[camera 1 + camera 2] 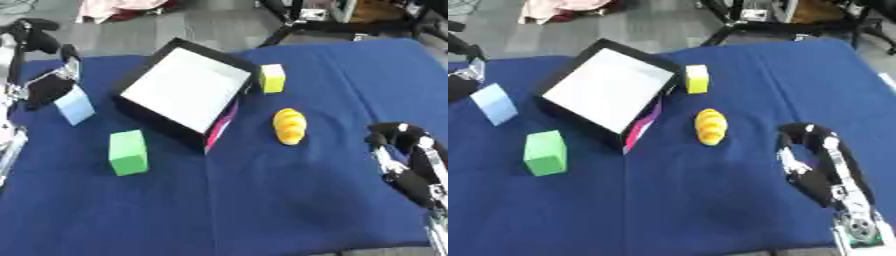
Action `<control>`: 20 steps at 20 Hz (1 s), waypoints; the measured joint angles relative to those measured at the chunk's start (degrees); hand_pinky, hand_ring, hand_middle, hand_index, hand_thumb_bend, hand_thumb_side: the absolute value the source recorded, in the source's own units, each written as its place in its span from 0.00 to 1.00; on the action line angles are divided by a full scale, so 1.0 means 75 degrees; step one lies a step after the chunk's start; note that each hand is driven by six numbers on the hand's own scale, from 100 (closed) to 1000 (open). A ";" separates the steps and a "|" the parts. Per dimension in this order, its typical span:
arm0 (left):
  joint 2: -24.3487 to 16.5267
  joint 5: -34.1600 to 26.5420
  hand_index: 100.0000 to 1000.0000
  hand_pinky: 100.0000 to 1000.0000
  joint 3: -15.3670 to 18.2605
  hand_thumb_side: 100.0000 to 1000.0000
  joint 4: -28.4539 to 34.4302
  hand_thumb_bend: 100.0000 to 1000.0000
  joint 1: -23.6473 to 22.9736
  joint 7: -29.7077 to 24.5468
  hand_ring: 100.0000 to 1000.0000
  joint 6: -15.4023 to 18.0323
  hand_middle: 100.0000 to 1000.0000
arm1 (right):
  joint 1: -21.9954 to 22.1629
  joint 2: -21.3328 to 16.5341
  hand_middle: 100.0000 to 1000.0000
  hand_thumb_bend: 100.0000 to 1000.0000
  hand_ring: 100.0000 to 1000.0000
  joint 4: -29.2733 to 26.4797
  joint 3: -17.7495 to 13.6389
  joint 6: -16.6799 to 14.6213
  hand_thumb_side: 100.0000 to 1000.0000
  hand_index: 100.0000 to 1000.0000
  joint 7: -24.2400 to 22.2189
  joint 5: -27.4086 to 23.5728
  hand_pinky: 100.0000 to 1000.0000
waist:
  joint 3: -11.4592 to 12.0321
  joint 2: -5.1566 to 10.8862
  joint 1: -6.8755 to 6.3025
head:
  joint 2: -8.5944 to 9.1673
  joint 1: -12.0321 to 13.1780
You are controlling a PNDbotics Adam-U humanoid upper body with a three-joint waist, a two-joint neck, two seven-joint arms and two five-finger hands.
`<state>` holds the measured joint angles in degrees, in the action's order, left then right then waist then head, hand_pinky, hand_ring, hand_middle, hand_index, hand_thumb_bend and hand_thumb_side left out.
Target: Pick up objects on the table and place them in the box.
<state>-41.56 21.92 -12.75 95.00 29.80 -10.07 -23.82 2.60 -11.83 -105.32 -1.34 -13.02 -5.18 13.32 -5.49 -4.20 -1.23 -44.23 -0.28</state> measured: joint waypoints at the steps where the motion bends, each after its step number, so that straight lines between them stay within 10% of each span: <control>1: -0.0160 0.0239 0.88 0.86 -0.0187 0.03 -0.0335 0.32 0.0276 -0.0721 0.72 -0.0009 0.70 | 0.0001 -0.0014 0.48 0.00 0.58 0.0011 0.0001 0.0004 0.40 0.64 -0.0006 0.0000 0.68 | -0.0019 0.0009 -0.0004 | 0.0000 0.0014; 9: 0.0117 0.2993 0.91 0.86 -0.0825 0.01 -0.3317 0.28 0.2229 -0.4629 0.74 0.0960 0.73 | 0.0066 -0.0050 0.48 0.00 0.59 0.0042 0.0038 0.0007 0.40 0.64 -0.0035 0.0001 0.68 | -0.0065 0.0032 -0.0011 | 0.0000 0.0025; 20: 0.1400 0.5635 0.91 0.86 0.0202 0.06 -0.6016 0.34 0.2996 -0.3633 0.73 0.1061 0.74 | 0.0068 -0.0048 0.48 0.00 0.59 0.0079 0.0039 0.0005 0.40 0.64 -0.0040 0.0001 0.68 | -0.0103 0.0032 -0.0011 | 0.0000 0.0025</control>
<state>-31.06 64.18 -11.24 49.88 52.27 -37.32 -15.85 3.11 -12.19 -104.73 -1.05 -12.98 -5.48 13.33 -6.27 -3.96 -1.32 -44.23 -0.09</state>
